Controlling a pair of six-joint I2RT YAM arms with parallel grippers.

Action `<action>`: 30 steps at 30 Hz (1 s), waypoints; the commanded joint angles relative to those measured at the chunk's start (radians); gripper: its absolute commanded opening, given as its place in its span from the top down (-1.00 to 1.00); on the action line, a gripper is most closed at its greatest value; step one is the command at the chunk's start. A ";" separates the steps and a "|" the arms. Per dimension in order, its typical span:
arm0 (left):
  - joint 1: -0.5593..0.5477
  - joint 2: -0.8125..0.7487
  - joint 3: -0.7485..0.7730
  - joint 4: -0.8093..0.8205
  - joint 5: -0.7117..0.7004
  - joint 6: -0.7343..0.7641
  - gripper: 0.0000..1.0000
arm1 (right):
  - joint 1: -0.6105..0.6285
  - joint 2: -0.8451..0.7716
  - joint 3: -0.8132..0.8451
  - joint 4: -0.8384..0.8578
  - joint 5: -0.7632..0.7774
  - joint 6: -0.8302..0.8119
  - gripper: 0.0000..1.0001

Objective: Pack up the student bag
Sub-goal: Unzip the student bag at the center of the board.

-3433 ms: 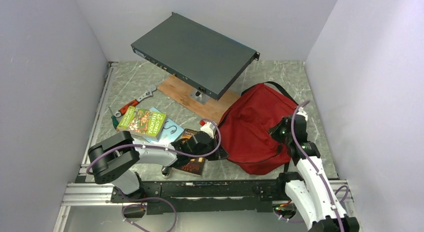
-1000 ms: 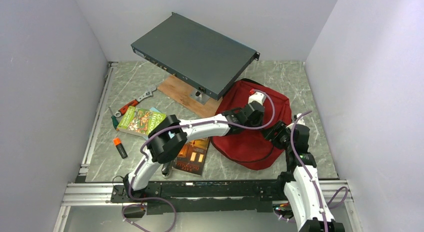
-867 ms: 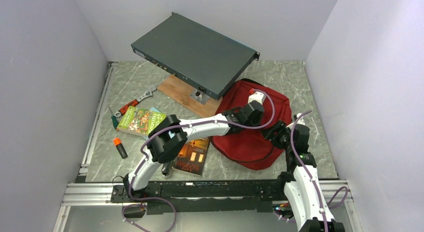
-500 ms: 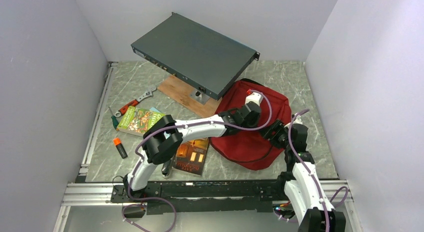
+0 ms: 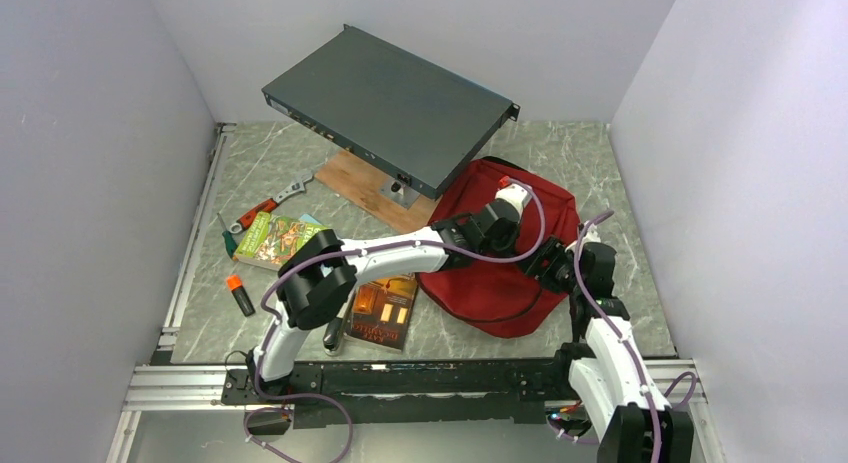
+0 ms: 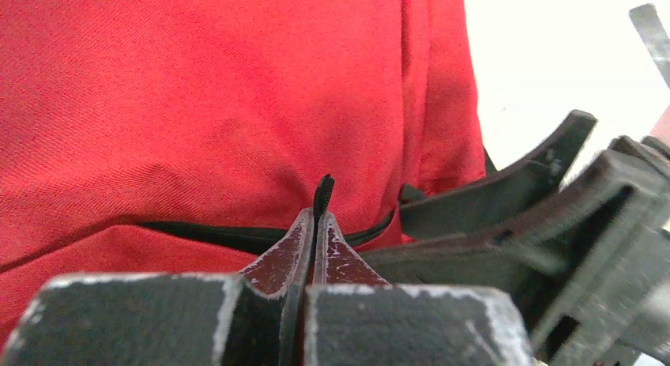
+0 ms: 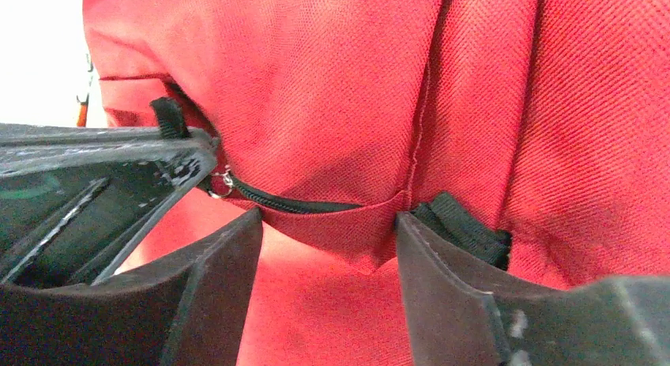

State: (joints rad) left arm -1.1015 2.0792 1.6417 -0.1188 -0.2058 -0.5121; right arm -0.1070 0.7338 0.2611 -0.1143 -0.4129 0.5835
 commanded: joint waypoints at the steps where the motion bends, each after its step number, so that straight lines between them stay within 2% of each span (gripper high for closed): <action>1: 0.006 -0.086 0.008 0.015 0.038 0.036 1.00 | 0.000 0.063 0.032 0.084 -0.056 -0.044 -0.13; 3: 0.006 -0.091 0.006 0.008 0.029 0.049 1.00 | 0.000 0.095 0.026 0.108 -0.061 -0.029 0.18; 6: 0.006 -0.108 -0.016 -0.023 -0.059 0.047 1.00 | -0.002 0.126 0.011 0.165 -0.070 0.006 0.98; 8: 0.006 -0.129 -0.036 -0.067 -0.216 0.047 1.00 | -0.002 0.120 0.009 0.109 0.010 0.028 1.00; 11: 0.006 -0.187 -0.098 -0.090 -0.439 0.057 1.00 | -0.005 0.041 0.006 -0.061 0.287 0.103 1.00; 13: 0.011 -0.238 -0.150 -0.069 -0.533 0.083 1.00 | -0.008 -0.023 -0.007 -0.113 0.376 0.155 1.00; 16: 0.033 -0.280 -0.196 -0.064 -0.541 0.102 1.00 | -0.010 -0.062 -0.010 -0.149 0.399 0.191 1.00; 19: 0.038 -0.292 -0.216 -0.075 -0.497 0.097 1.00 | -0.010 -0.083 0.005 -0.137 0.339 0.147 1.00; 20: 0.038 -0.293 -0.221 -0.065 -0.445 0.102 1.00 | -0.010 -0.095 0.018 -0.134 0.296 0.117 0.97; 24: 0.038 -0.291 -0.204 -0.082 -0.291 0.100 1.00 | -0.001 -0.160 0.075 -0.179 0.158 0.018 0.16; 26: 0.038 -0.294 -0.181 -0.115 -0.208 0.112 1.00 | 0.011 -0.180 0.122 -0.248 0.159 -0.003 -0.04; 27: 0.038 -0.306 -0.178 -0.125 -0.168 0.118 0.93 | 0.029 -0.193 0.132 -0.246 0.128 -0.006 -0.11; 28: 0.038 -0.326 -0.190 -0.120 -0.130 0.124 0.76 | 0.044 -0.201 0.146 -0.259 0.107 -0.006 -0.14; 30: 0.038 -0.409 -0.262 -0.066 -0.061 0.135 0.24 | 0.082 -0.213 0.171 -0.287 0.114 0.003 -0.25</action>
State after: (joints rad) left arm -1.0599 1.8221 1.4261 -0.2222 -0.4450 -0.4099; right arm -0.0788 0.5522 0.3431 -0.3553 -0.2443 0.6205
